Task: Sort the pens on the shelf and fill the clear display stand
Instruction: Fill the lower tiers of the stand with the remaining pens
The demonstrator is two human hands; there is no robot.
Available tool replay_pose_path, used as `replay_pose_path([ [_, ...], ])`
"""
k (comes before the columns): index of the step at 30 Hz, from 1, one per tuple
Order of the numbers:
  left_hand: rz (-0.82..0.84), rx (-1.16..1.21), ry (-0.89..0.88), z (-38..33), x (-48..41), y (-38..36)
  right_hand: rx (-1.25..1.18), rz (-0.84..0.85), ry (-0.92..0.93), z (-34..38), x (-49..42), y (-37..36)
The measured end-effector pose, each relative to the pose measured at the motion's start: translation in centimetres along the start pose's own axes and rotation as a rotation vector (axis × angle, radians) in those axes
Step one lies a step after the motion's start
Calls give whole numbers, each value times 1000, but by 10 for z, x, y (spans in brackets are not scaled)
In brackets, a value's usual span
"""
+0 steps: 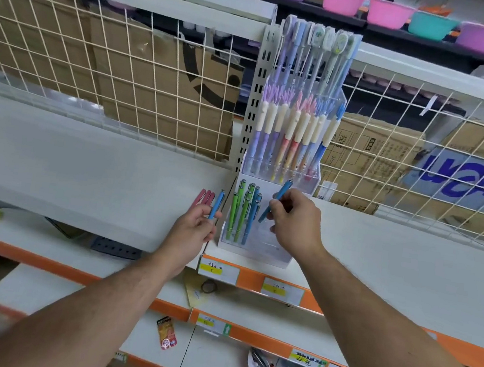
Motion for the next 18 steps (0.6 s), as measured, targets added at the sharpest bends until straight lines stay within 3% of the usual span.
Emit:
replay_pose_path([
  [18, -3, -11, 16, 5, 1, 6, 341, 46, -34, -10, -9, -19],
])
Point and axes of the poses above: each hand's wrist, its own x-axis away from the middle knuckle, its own y-axis out of the back of the hand, z = x × y, the point moved 5 cm from there along -x, towards the middle knuckle, and after that the axes turned 14 degrees about -y, right-handed, at the moved point
